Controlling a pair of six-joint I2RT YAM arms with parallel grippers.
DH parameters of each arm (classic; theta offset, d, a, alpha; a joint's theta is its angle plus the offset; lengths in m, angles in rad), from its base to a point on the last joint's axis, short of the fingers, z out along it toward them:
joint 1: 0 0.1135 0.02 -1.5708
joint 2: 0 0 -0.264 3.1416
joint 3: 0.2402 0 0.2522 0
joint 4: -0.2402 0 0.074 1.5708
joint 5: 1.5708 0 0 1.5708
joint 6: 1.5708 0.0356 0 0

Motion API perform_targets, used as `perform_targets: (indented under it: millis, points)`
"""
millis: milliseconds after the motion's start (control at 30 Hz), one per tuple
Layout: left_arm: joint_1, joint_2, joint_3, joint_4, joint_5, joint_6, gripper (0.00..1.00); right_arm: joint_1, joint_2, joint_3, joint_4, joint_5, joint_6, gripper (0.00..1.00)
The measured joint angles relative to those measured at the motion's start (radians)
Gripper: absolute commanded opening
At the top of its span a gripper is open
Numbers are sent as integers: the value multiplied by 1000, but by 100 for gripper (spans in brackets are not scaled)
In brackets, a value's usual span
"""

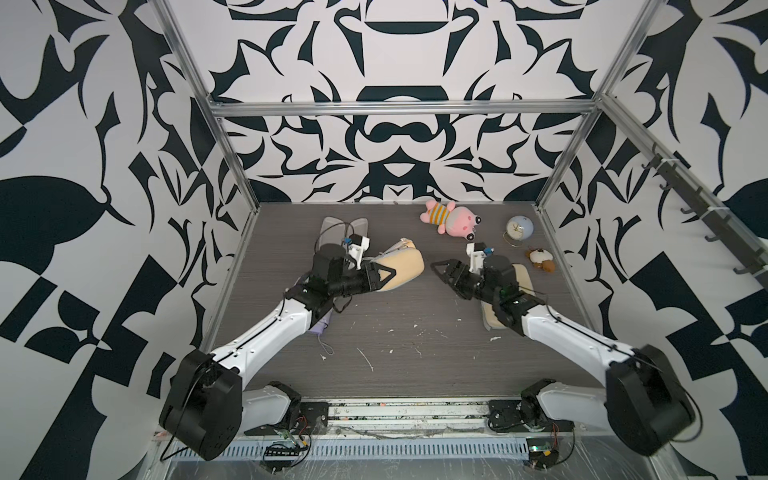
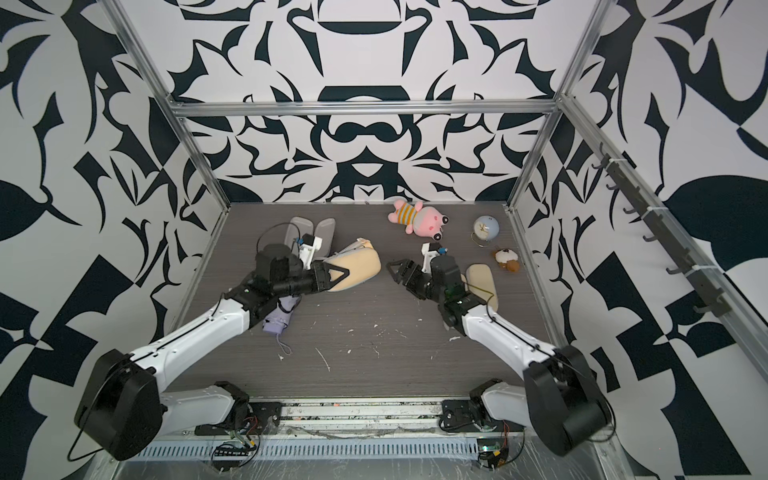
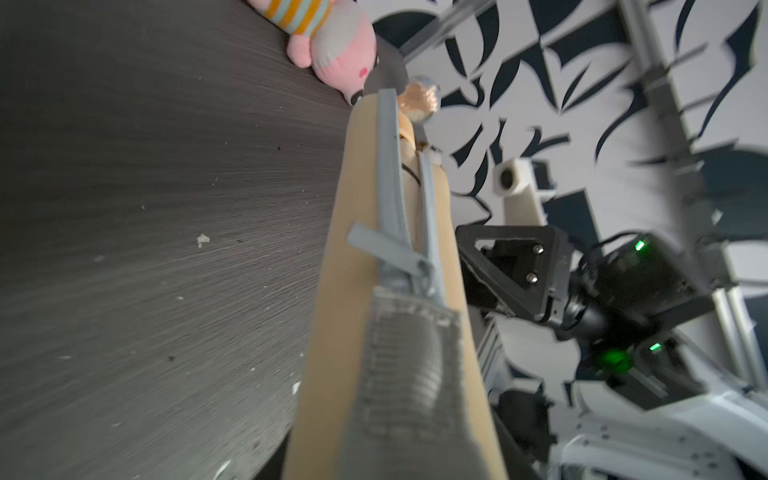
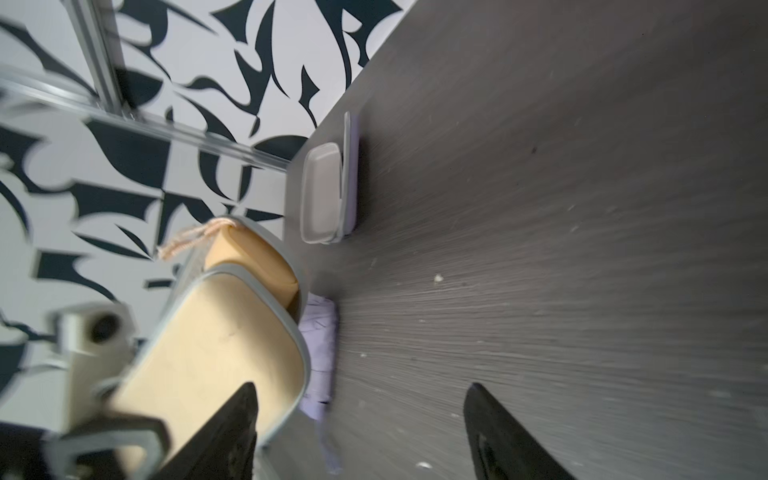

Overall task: Put umbrellas into zippered umbrella sleeves
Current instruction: Adjust the umbrella sleeve.

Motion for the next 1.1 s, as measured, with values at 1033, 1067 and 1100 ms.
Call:
perform_targets:
  millis: [1033,1067,1100]
  points:
    - [-150,69,246,-681,-84,851,0,156,270,492,-635,-358,-1366,80]
    - [-150,65,246,-681,-79,852,0,156,281,495,-644,-373,-1370,80]
    - [-150,61,246,-684,-79,852,0,156,293,496,-650,-399,-1373,78]
